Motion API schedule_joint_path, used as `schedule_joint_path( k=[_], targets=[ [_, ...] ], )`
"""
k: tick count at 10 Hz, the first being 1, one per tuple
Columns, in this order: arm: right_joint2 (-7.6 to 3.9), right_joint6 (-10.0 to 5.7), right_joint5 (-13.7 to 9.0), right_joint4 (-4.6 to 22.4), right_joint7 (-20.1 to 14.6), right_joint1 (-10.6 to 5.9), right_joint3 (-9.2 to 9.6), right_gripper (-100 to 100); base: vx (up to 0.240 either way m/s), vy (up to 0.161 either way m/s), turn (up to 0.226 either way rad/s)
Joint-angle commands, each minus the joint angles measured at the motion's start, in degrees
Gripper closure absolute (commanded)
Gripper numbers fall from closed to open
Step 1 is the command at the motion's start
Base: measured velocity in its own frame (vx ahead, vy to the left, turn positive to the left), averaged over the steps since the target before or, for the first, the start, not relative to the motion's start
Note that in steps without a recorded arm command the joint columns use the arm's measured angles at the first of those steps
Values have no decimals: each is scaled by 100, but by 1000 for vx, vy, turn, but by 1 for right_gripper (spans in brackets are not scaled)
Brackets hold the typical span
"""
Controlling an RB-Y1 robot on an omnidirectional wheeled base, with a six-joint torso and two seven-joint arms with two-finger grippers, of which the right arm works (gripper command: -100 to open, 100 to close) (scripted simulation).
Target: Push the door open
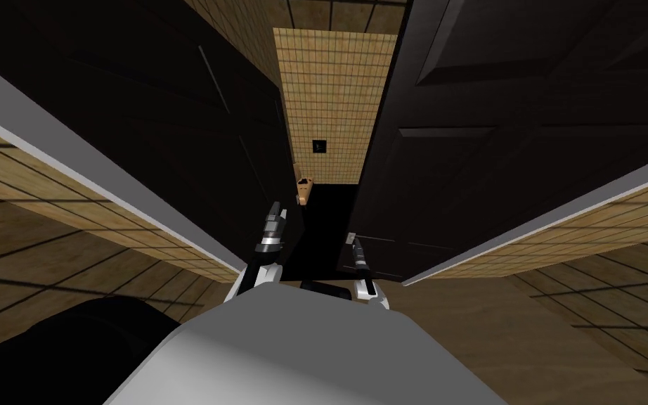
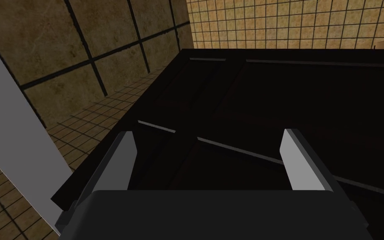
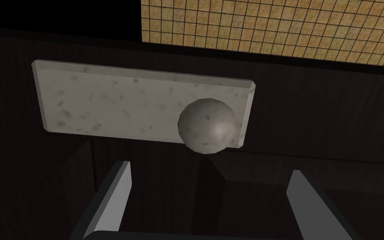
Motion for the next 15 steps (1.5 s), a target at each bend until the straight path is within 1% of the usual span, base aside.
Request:
schedule_joint_path(
  k=[1,3,4,5,10,11,15],
  targets=[
    [49,-14,-7,7,5,-3,-14,-100,159,17,13],
    [164,-30,-17,21,13,-10,-33,-100,171,2,20],
    [118,-19,-13,1,1,4,-23,-100,60,2,-6],
    [118,-19,-13,1,1,4,-23,100,-13,1,6],
    [118,-19,-13,1,1,4,-23,100,-8,-1,2],
    [32,-6,-50,13,22,5,-91,100,97,33,-28],
    [-109,0,-136,21,66,-1,-247,100,152,53,-34]
  ],
)
